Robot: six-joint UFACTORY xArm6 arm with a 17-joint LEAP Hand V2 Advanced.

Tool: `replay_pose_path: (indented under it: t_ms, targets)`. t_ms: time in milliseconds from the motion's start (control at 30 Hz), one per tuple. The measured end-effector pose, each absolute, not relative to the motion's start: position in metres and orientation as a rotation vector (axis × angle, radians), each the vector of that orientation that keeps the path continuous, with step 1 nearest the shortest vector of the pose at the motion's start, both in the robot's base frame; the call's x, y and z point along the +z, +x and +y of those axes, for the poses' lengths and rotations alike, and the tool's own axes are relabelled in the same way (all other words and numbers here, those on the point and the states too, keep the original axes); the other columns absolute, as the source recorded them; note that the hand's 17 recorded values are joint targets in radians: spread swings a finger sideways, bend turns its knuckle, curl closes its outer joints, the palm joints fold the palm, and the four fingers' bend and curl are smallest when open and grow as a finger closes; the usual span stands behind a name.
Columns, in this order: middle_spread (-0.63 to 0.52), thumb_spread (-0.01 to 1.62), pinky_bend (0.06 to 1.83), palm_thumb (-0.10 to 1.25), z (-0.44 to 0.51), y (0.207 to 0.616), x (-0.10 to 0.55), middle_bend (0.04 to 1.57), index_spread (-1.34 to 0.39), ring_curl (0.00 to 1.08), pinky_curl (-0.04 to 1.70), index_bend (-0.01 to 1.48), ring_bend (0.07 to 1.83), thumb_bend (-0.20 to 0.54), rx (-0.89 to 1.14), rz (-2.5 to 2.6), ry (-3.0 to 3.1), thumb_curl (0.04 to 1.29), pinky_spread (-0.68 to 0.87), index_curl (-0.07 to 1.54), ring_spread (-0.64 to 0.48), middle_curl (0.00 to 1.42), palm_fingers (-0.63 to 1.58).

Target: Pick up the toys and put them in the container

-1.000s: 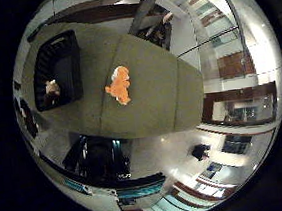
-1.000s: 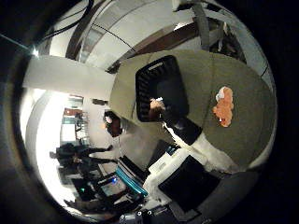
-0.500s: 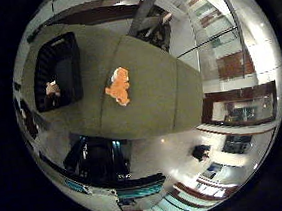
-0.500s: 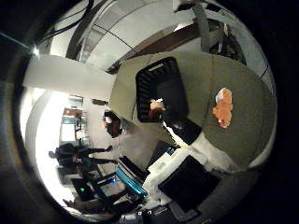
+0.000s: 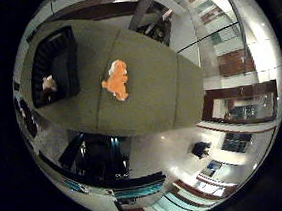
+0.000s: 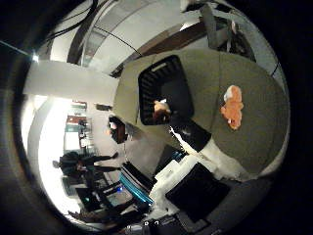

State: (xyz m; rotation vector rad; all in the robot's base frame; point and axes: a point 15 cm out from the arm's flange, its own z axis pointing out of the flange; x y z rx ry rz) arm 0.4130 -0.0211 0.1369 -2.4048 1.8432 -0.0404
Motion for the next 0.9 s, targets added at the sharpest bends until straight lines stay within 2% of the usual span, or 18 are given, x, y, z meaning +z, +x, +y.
replay_pose_path:
  t_ms: [233,467,900]
  targets:
    - [-0.03,1.16,0.48,0.63,-0.049,0.418,0.097,0.2,-0.34,0.24,0.01,0.18,0.21,-0.019,-0.023,1.887,-2.398,0.36,0.34,0.34,0.1,0.35,0.32]
    - [-0.03,1.17,0.52,0.62,-0.07,0.456,0.074,0.21,-0.32,0.25,0.01,0.16,0.23,-0.021,-0.043,1.931,-2.361,0.36,0.34,0.32,0.1,0.36,0.3]
    - [0.02,1.16,0.58,0.54,-0.086,0.492,0.028,0.22,-0.25,0.26,0.02,0.16,0.29,-0.025,0.02,2.068,-2.272,0.33,0.34,0.29,0.11,0.37,0.25]
